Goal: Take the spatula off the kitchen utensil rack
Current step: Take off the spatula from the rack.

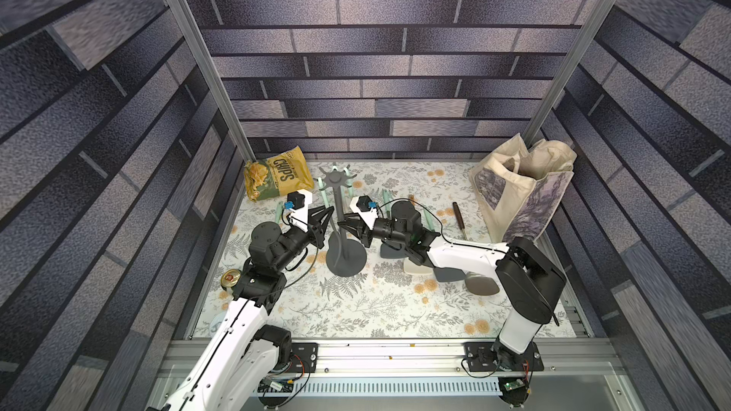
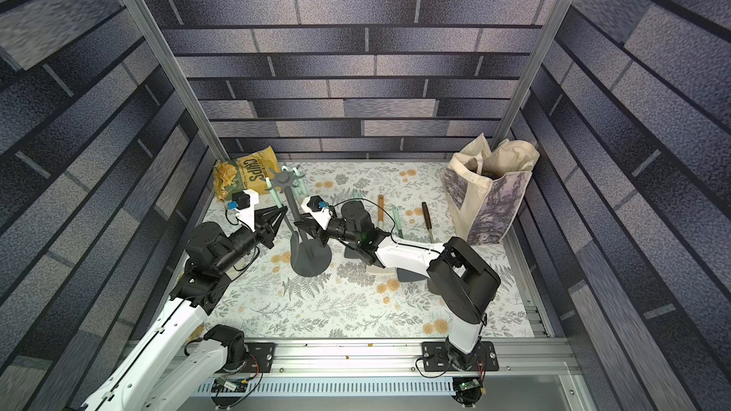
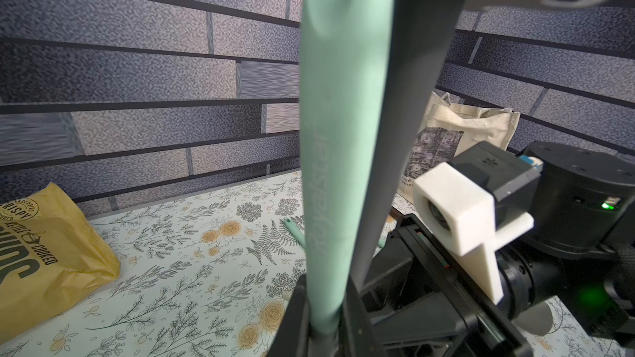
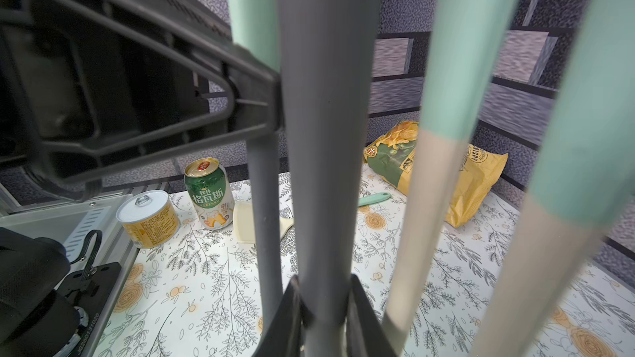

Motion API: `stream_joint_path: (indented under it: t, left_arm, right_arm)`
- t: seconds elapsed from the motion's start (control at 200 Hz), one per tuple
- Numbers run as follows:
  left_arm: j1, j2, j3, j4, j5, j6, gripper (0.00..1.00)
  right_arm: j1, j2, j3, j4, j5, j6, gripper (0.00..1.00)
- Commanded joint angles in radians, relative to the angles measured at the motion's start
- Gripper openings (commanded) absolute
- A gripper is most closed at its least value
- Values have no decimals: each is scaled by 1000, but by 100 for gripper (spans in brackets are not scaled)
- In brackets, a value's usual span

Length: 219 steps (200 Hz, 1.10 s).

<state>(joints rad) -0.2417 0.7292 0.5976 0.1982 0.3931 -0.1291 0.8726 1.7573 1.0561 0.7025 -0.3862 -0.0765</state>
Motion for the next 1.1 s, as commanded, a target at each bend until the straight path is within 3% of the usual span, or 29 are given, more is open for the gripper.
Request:
stream_joint_path:
  t: [0.0,1.092]
  left_arm:
    - [2,-38,43,-29,-77,24,1]
    - [-8,-101,104,-163,-283,112,0]
  right_arm:
    - [-3,-10,-1,-12,13,-1,13]
    - [-3,-16,-8,-12,21,-1,13]
